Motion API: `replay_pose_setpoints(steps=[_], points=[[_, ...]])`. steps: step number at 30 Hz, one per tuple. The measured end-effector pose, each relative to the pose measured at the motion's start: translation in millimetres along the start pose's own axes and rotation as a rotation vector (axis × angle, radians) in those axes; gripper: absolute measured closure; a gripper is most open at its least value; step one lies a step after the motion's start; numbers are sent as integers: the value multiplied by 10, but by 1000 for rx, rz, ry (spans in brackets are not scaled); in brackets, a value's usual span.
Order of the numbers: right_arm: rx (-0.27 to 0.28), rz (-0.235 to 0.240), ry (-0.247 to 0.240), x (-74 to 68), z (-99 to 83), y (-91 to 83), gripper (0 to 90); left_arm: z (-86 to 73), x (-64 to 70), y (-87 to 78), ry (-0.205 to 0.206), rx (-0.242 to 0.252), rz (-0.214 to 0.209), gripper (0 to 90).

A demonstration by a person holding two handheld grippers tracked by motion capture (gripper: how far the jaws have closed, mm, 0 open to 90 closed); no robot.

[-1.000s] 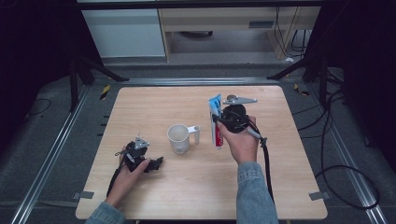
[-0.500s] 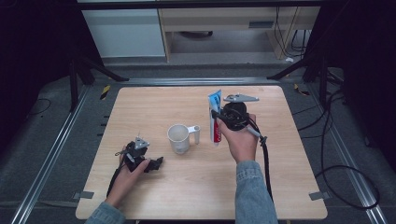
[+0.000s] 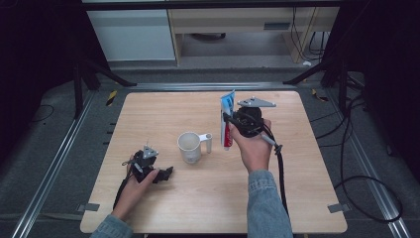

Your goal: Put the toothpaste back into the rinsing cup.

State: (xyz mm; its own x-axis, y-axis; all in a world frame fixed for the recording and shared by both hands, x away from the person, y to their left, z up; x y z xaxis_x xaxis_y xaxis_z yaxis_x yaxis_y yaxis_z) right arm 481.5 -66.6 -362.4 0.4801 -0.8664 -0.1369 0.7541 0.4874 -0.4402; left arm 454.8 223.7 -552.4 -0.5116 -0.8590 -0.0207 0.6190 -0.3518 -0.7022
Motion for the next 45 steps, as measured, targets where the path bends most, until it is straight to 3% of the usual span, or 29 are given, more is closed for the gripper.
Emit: replay_pose_setpoints(steps=[28,45], points=[[49,-1,-27,-158,147,30,738,0,0,0,0,0,0,0],[137,2,-48,-402,300,74,738,0,0,0,-1,1,0,0]])
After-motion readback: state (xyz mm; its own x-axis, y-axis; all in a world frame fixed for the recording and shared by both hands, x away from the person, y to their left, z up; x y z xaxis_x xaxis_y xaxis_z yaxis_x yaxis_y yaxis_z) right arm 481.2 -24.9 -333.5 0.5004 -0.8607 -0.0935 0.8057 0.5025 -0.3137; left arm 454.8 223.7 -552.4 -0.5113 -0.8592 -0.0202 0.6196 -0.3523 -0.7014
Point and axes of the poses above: each handheld gripper's, and its own axes: y roughly forward along the jaws, z roughly out of its top, x roughly to its right, the point moved 6 cm from there along y, roughly forward along the jaws
